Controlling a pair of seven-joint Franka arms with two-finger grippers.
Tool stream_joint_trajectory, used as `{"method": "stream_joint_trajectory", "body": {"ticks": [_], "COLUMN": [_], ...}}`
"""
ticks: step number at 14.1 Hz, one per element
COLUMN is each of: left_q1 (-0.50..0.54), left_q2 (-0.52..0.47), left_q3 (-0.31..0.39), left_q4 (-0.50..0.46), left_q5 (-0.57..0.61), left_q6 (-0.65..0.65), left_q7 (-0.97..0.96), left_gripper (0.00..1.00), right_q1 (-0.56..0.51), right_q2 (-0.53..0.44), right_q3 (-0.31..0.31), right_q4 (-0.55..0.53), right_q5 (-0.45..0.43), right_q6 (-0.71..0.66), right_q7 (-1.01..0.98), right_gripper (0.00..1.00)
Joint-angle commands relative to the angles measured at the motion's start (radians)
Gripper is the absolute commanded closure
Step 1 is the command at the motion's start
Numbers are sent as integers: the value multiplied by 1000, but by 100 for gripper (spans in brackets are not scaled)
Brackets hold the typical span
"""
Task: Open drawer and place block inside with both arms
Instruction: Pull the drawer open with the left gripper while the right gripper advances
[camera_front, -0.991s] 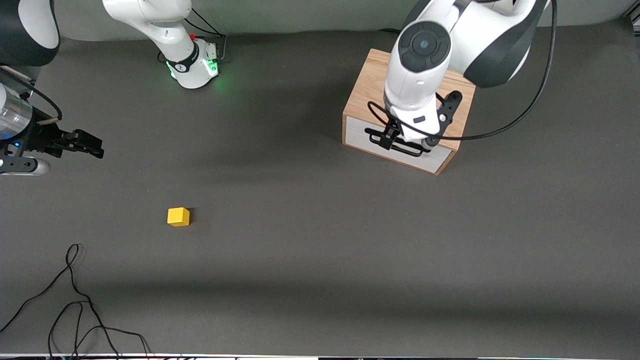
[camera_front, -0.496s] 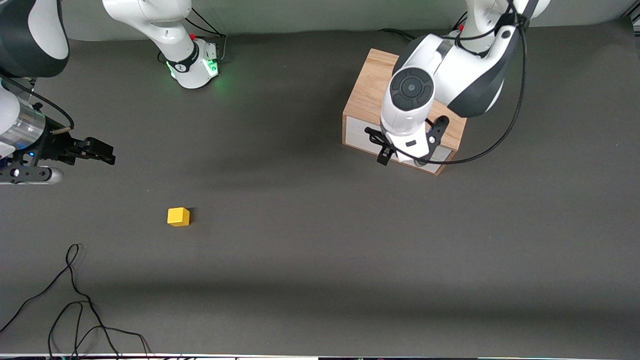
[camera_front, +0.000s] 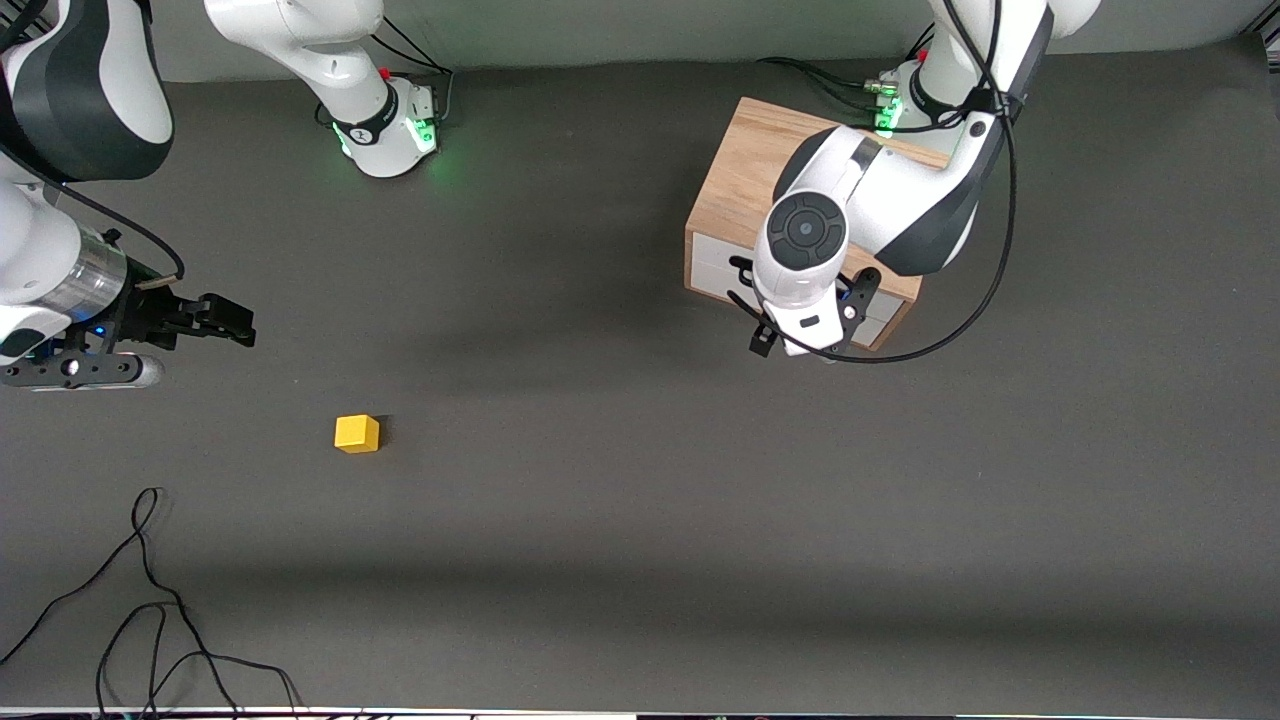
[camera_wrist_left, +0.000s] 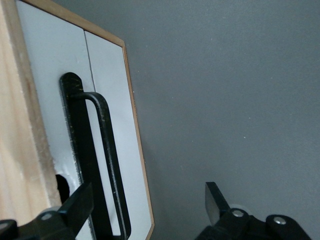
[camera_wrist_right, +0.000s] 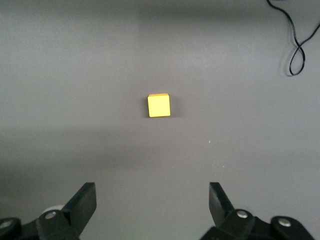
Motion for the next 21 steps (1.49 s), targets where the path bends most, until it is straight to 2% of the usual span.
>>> {"method": "stream_joint_trajectory", "body": {"ticks": [1,14,21], "left_q1": [-1,-9,-8], "left_q2": [17,80,122], "left_q3": [1,1,1], "left_q4": [-13,-39,30], "left_q5": [15,17,23], "left_q6": [14,65,96], "left_q7": [-18,-41,-38], "left_gripper": [0,0,0], "right_q1": [6,17,17], "right_q2": [20,32,46], "right_q3": [-5,-4,-5], "right_q4": [25,42,41], "right_q5": [5,-1,2], "right_q6": [6,11,19], "right_q7": [10,29,29], "right_gripper": [0,0,0]}}
